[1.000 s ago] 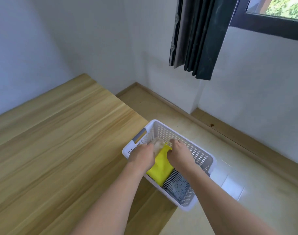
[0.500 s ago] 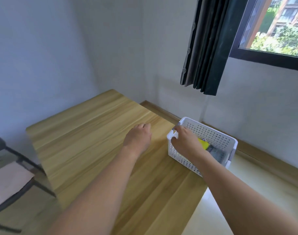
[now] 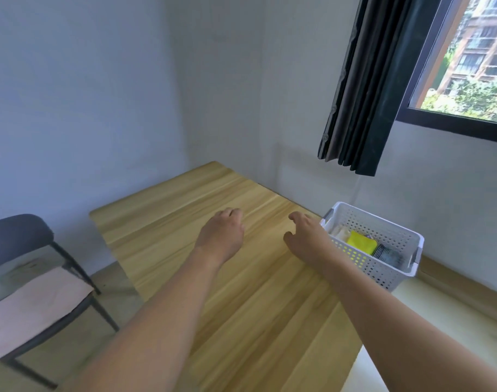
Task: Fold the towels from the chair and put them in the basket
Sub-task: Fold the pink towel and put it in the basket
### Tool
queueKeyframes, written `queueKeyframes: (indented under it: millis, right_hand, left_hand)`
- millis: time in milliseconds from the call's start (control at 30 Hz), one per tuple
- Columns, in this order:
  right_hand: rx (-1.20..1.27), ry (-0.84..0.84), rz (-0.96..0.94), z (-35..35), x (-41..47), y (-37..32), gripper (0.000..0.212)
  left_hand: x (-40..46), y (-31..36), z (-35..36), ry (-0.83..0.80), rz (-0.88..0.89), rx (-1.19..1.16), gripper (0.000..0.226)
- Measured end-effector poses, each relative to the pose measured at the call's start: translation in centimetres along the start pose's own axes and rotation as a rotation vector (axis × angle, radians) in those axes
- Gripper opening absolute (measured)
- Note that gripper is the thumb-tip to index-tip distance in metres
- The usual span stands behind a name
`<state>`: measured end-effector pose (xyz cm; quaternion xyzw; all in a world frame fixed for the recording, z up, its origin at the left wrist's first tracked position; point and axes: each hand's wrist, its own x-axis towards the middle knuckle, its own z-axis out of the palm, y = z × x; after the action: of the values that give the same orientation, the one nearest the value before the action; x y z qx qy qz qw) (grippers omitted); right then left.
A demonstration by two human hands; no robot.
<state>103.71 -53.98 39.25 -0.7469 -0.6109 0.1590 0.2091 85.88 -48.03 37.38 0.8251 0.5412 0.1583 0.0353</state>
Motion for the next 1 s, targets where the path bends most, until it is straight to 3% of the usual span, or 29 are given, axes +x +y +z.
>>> queueKeyframes:
  millis: [167, 667, 1000]
  right_hand:
    - [-0.016, -0.027, 0.011, 4.4, -3.2, -8.8, 0.054]
    - [0.016, -0.101, -0.07, 15.3, -5.9, -29.0, 0.054]
    - [-0.019, -0.052, -0.039, 23.6, -6.2, -46.0, 0.053]
  left_hand:
    - [-4.1, -8.9, -3.4, 0.016, 0.039, -0.031, 0.037]
    - [-12.7, -30.2, -11.6, 0.029, -0.066, -0.043, 0.04]
    - [-14.8, -47.8, -17.0, 0.027, 0.003, -0.095, 0.038]
